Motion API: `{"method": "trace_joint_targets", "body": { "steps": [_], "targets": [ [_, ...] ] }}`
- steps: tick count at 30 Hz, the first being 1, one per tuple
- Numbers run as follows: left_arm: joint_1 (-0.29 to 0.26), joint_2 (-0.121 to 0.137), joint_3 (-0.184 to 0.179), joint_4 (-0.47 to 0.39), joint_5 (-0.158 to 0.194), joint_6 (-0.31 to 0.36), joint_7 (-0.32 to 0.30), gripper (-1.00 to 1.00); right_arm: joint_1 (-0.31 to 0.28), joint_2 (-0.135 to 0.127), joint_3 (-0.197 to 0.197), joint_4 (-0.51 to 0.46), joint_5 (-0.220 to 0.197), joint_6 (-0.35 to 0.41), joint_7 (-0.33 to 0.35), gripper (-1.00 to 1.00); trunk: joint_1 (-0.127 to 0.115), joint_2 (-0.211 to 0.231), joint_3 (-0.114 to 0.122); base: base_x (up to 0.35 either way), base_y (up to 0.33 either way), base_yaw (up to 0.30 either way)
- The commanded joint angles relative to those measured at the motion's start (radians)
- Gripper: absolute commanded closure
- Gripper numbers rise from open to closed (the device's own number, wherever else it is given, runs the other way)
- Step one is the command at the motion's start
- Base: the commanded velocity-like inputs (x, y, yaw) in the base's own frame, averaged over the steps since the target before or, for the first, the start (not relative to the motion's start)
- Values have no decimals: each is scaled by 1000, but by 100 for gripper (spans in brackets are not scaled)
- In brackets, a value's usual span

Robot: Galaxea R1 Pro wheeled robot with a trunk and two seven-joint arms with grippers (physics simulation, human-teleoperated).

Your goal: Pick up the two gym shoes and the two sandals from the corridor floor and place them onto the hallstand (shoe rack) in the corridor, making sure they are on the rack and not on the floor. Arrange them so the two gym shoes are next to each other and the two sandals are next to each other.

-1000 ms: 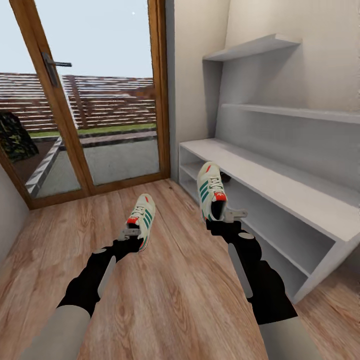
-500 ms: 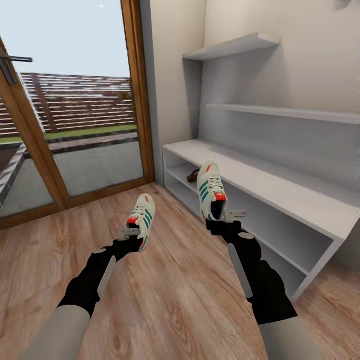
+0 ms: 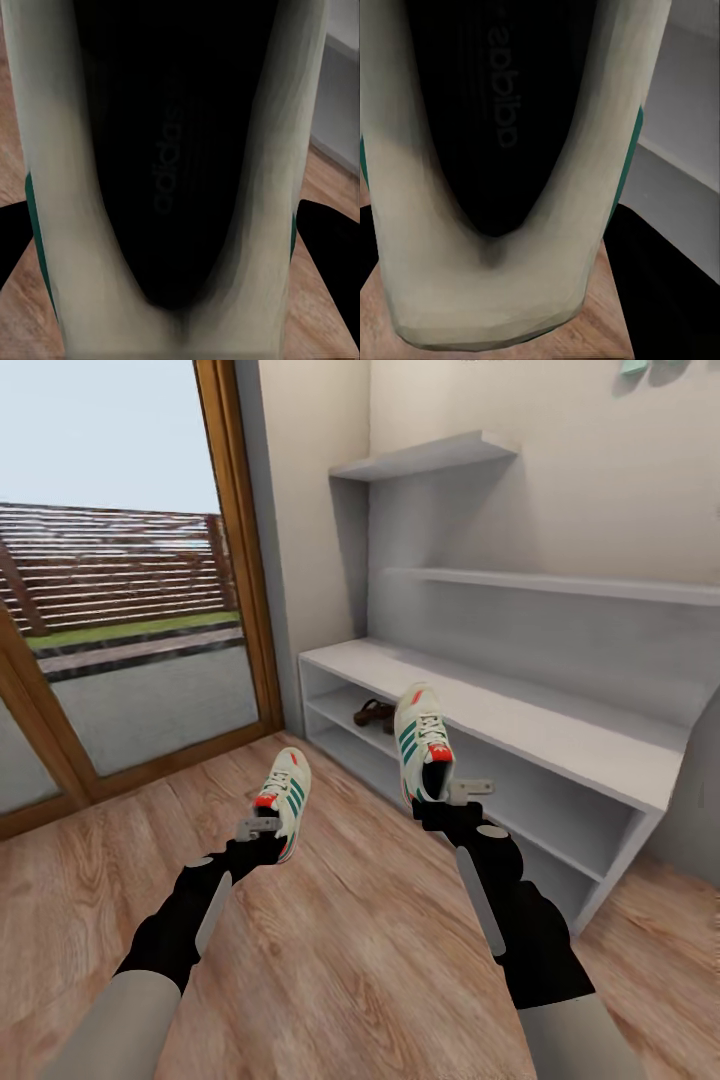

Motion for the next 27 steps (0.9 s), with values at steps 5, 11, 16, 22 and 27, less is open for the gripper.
{"method": "trace_joint_targets", "body": {
  "steps": [5, 11, 16, 22, 27],
  "targets": [
    [0, -1, 5, -1, 4, 7, -5, 100, -1, 0, 1, -1, -10, 4, -10, 100, 0, 0, -1, 0, 328, -277],
    [0, -1, 5, -1, 4, 7, -5, 100, -1, 0, 1, -1, -10, 4, -10, 100, 0, 0, -1, 37, 337, -277],
    [0, -1, 5, -1, 4, 7, -5, 100, -1, 0, 1, -1, -10, 4, -10, 100, 0, 0, -1, 177, 313, -277],
    [0, -1, 5, -1, 4, 7, -5, 100, -1, 0, 1, -1, -10, 4, -10, 100, 0, 0, -1, 161, 312, -277],
    [0, -1, 5, -1, 4, 7, -5, 100, -1, 0, 1, -1, -10, 4, -10, 100, 0, 0, -1, 145, 317, -277]
  ]
}}
